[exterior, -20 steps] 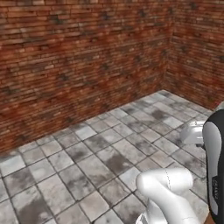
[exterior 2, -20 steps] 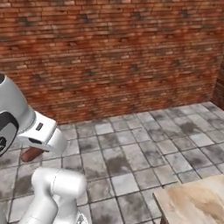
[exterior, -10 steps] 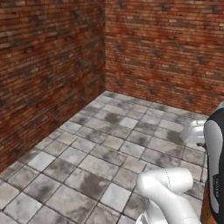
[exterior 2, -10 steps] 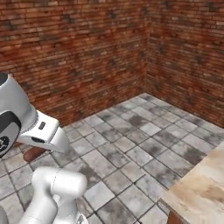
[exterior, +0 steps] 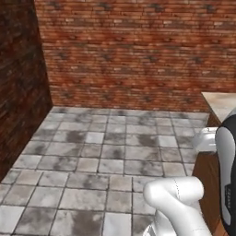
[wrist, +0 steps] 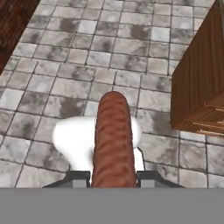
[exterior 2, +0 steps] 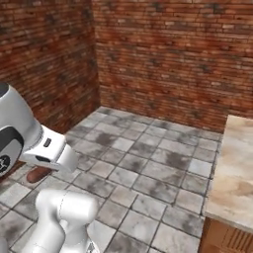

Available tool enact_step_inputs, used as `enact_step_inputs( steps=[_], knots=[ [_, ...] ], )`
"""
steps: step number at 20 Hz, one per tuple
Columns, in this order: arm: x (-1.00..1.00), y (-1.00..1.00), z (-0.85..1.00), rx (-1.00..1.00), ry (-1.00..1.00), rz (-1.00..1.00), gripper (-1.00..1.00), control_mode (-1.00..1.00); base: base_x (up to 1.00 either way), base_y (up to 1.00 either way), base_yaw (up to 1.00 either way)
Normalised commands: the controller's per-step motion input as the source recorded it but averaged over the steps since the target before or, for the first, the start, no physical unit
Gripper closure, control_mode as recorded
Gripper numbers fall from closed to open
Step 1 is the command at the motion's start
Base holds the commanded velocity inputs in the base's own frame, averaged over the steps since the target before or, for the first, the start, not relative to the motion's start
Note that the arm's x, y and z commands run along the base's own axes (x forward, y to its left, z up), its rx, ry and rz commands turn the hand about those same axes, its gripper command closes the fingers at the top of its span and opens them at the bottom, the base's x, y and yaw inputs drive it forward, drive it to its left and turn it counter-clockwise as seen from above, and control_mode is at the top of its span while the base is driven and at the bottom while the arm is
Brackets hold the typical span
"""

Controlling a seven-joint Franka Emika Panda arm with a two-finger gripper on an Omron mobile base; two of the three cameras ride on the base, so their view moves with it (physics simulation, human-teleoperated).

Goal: Move the hot dog bun to the plate on the dining table and place the condiment next to that plate. Then navigate to the fridge and take the sausage and place it on the plate as well.

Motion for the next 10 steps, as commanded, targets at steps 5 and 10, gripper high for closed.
enact_step_inputs(
  steps=[5,10],
  knots=[
    [0.00,0.00,0.00,0.00,0.00,0.00,1.00,1.00,0.78,0.81,-0.59],
    [0.00,0.00,0.00,0.00,0.00,0.00,1.00,1.00,0.84,0.76,-0.58]
  ],
)
